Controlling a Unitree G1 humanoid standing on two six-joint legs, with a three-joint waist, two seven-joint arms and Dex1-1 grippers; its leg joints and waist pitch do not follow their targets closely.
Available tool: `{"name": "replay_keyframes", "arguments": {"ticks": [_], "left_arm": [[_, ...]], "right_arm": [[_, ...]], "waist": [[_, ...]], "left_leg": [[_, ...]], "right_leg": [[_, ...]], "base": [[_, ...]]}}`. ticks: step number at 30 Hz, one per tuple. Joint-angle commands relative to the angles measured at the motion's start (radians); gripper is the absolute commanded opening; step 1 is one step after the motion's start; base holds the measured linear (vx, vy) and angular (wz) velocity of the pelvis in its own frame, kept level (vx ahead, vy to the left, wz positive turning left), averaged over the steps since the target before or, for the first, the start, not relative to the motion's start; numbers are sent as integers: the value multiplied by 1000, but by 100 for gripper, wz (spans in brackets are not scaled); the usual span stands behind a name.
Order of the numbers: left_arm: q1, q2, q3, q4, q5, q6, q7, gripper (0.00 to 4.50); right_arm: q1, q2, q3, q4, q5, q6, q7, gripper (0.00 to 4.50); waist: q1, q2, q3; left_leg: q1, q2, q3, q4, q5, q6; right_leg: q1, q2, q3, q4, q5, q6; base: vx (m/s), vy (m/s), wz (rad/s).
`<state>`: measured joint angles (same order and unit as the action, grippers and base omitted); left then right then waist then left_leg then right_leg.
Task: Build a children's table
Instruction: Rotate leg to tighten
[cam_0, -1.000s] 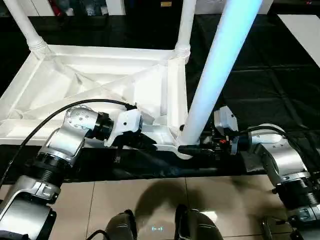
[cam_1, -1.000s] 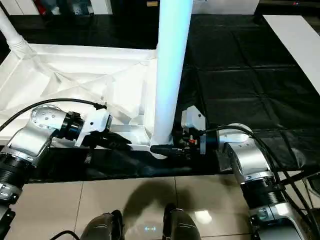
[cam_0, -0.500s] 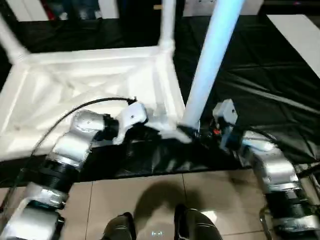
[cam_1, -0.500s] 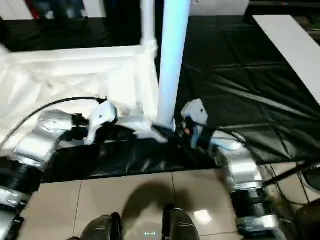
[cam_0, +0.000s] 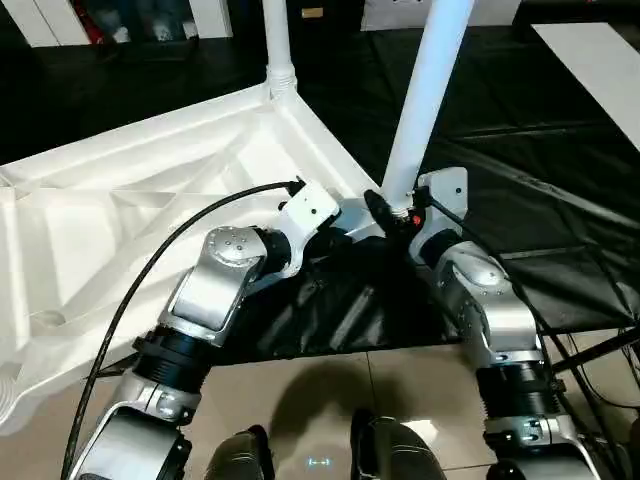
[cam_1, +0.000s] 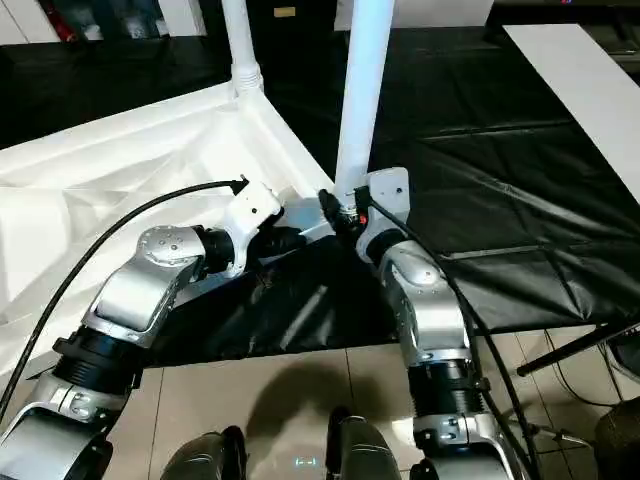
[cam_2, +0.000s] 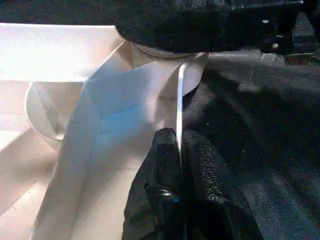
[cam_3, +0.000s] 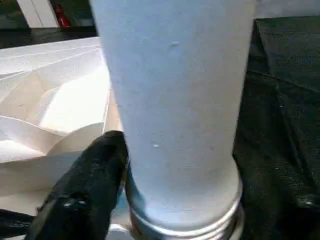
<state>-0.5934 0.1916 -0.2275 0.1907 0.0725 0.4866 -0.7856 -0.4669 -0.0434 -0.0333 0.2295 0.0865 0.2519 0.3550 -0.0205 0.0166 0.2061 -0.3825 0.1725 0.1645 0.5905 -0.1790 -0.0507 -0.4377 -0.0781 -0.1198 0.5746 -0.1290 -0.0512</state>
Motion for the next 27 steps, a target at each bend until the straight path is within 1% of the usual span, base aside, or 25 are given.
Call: {"name": "replay_keyframes", "arguments": {"ticks": [1,2,3,4,5,6,7,8,9,10,11,12,14,15,17,18,20,21,22,23,24,25,26,27], "left_arm": [[-4,-9,-38,-42,-20,-42,-21,0],[-4,-9,-38,-42,-20,-42,-21,0],[-4,-9,-38,-42,-20,-42,-21,0],[4,16,-42,-39,-17,-53,-41,0],[12,44,-46,-36,-19,-68,-69,0],[18,67,-44,-29,-32,-92,-108,0],[18,67,-44,-29,-32,-92,-108,0],[21,88,-39,-21,-50,-116,-147,0],[22,109,-41,-11,-58,-149,-187,0],[25,129,-48,-1,-63,-179,-226,0],[27,145,-55,5,-65,-202,-256,0],[29,154,-60,7,-65,-214,-272,0],[31,174,-69,20,-75,-241,-315,0],[36,200,-69,28,-104,-260,-384,0],[38,229,-79,32,-126,-277,-455,0],[38,247,-88,36,-134,-288,-497,0],[36,262,-95,43,-141,-299,-526,0],[34,270,-101,48,-143,-310,-547,0],[34,270,-101,48,-143,-310,-547,0],[31,277,-106,55,-143,-324,-565,0],[25,287,-116,69,-137,-347,-588,0],[21,291,-120,76,-132,-358,-597,0],[18,293,-124,82,-129,-366,-603,0],[14,296,-127,89,-126,-373,-611,0]], "right_arm": [[35,17,98,-6,34,19,104,378],[35,17,98,-6,34,19,104,378],[35,17,98,-6,34,19,104,391],[42,-13,91,-15,42,10,132,400],[49,-53,83,-22,51,-8,175,418],[56,-103,79,-25,59,-33,237,418],[56,-103,79,-25,59,-33,237,436],[63,-152,75,-31,76,-47,313,436],[67,-194,70,-30,92,-62,381,444],[69,-227,65,-29,107,-71,438,444],[69,-247,61,-28,118,-74,479,444],[69,-257,58,-28,123,-76,500,444],[66,-291,63,-25,130,-77,564,444],[69,-340,93,-32,124,-101,637,444],[69,-371,115,-34,132,-119,696,444],[67,-384,122,-31,140,-130,730,444],[68,-398,132,-29,155,-136,770,444],[68,-406,140,-28,161,-138,796,444],[68,-406,140,-28,161,-138,796,444],[68,-412,144,-27,167,-137,822,416],[69,-418,150,-27,174,-134,859,407],[69,-419,151,-27,176,-132,875,407],[68,-420,152,-26,179,-129,885,407],[68,-423,155,-28,185,-123,898,402]], "waist": [[3,-7,-87],[4,-6,-88],[2,-6,-87],[3,-5,-88],[3,-6,-88],[3,-5,-89],[2,-8,-90],[3,-7,-90],[5,-7,-91],[7,-12,-94],[7,-11,-93],[7,-11,-91],[7,-13,-91],[10,-11,-90],[13,-13,-91],[18,-12,-91],[22,-11,-92],[24,-15,-92],[27,-13,-92],[28,-13,-92],[29,-16,-92],[30,-16,-92],[29,-19,-92],[30,-18,-92]], "left_leg": [[2,37,-18,-61,-159,124],[2,38,-19,-61,-159,124],[1,40,-19,-62,-156,126],[2,40,-20,-62,-155,127],[1,40,-19,-62,-155,131],[2,42,-19,-62,-154,135],[0,42,-18,-60,-151,142],[0,42,-19,-61,-150,143],[0,40,-19,-60,-147,145],[-3,39,-17,-57,-135,165],[-2,42,-16,-58,-133,170],[-3,42,-17,-58,-137,177],[-1,42,-17,-58,-146,173],[3,44,-18,-59,-150,167],[5,47,-16,-60,-149,162],[5,49,-17,-61,-146,164],[7,51,-16,-61,-144,166],[8,51,-14,-61,-144,167],[7,52,-16,-62,-144,163],[8,52,-16,-62,-145,162],[7,52,-16,-62,-145,160],[8,52,-16,-62,-145,160],[7,51,-15,-62,-145,161],[6,51,-16,-62,-141,160]], "right_leg": [[73,-76,60,-84,-432,-116],[74,-76,60,-82,-429,-117],[73,-75,60,-80,-416,-122],[74,-75,60,-80,-407,-123],[75,-74,61,-80,-400,-124],[75,-75,62,-77,-383,-130],[77,-74,63,-74,-366,-138],[76,-75,63,-74,-363,-144],[80,-74,62,-75,-359,-144],[83,-75,66,-70,-338,-151],[80,-75,67,-69,-328,-156],[79,-74,65,-70,-334,-159],[78,-76,64,-72,-362,-159],[75,-76,64,-75,-380,-158],[74,-76,67,-73,-376,-163],[74,-78,68,-69,-367,-168],[73,-77,69,-67,-354,-176],[72,-78,70,-68,-352,-179],[73,-79,69,-67,-358,-180],[73,-78,69,-68,-360,-180],[74,-79,69,-67,-363,-179],[73,-78,69,-68,-365,-177],[74,-78,69,-68,-366,-175],[75,-79,69,-66,-366,-174]], "base": [[0,0,0],[0,0,0],[0,0,0],[0,0,0],[0,0,0],[0,0,0],[0,0,0],[0,0,0],[0,0,0],[0,0,0],[0,0,0],[0,0,0],[0,0,0],[0,0,0],[0,0,0],[0,0,0],[0,0,0],[0,0,0],[0,0,0],[0,0,0],[0,0,0],[0,0,0],[0,0,0],[0,0,0]]}}
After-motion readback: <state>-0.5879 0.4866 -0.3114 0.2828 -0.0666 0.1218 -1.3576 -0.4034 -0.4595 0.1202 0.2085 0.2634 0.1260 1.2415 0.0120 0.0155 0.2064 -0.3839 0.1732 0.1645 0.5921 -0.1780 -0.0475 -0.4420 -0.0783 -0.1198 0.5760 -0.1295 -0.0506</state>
